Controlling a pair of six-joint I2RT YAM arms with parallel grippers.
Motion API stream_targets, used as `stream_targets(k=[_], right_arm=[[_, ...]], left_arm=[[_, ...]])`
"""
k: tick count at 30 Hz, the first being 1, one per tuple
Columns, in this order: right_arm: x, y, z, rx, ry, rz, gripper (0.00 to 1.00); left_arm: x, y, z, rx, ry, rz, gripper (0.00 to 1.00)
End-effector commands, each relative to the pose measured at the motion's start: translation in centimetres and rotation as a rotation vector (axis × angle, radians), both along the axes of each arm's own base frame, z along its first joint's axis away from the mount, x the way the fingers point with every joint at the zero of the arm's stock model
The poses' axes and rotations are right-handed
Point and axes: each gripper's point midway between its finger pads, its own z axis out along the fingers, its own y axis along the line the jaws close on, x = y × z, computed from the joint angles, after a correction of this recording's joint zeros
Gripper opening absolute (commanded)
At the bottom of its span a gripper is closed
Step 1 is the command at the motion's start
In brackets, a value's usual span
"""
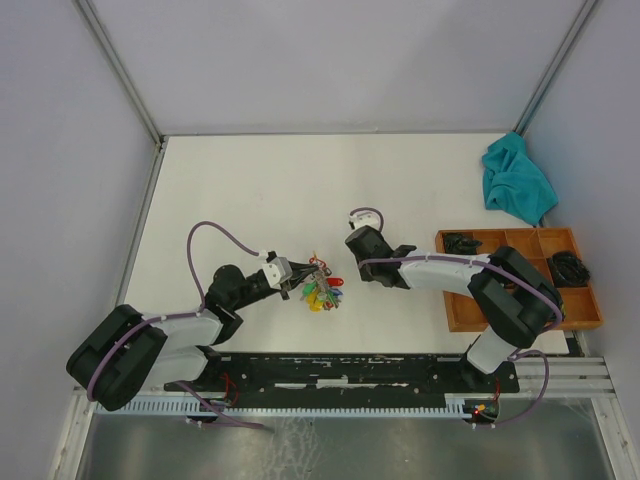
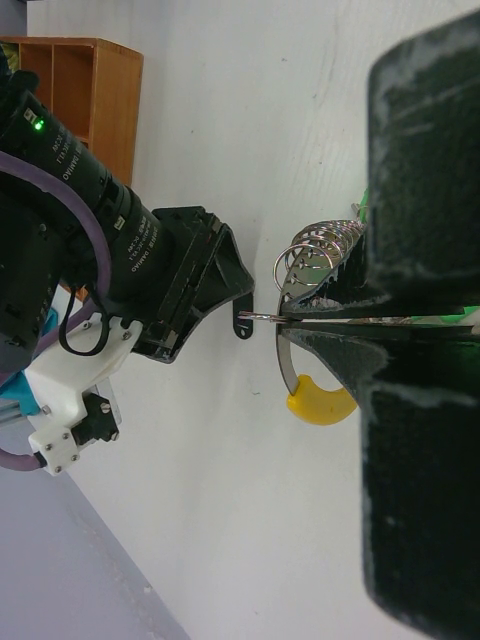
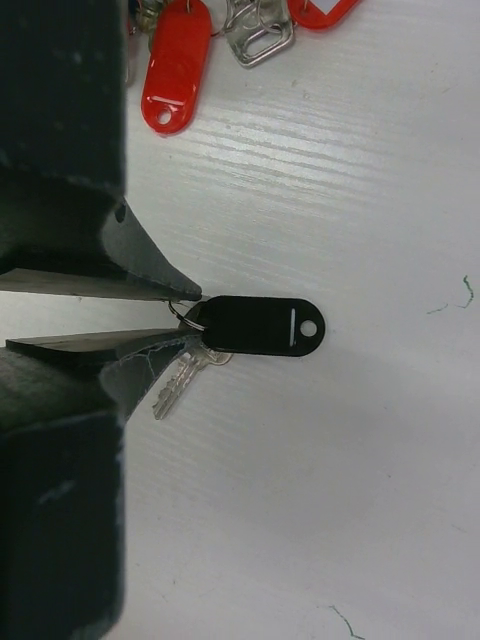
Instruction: Put the keys on the keyring
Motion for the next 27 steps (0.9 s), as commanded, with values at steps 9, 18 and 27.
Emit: stream_targets(k=[9,18,27], right_arm=[[1.4,-0.2,1.0,0.038,-0.054,-0.077,0.24],[1.8,0.0,0.8,0.057,-0.058,-0.086,0.25],[2.4,0.0,0.5,0.057,-0.059,-0.108,0.24]], left_arm=[[0.0,-0.3,2.4,-0.063,-0.054,-0.008,0.03],[0.1,-0.3,2.4,-0.061,-0.051,-0.008,0.03],[0.1,-0.4,2.4,-0.06,-0.048,-0.009,0.03]])
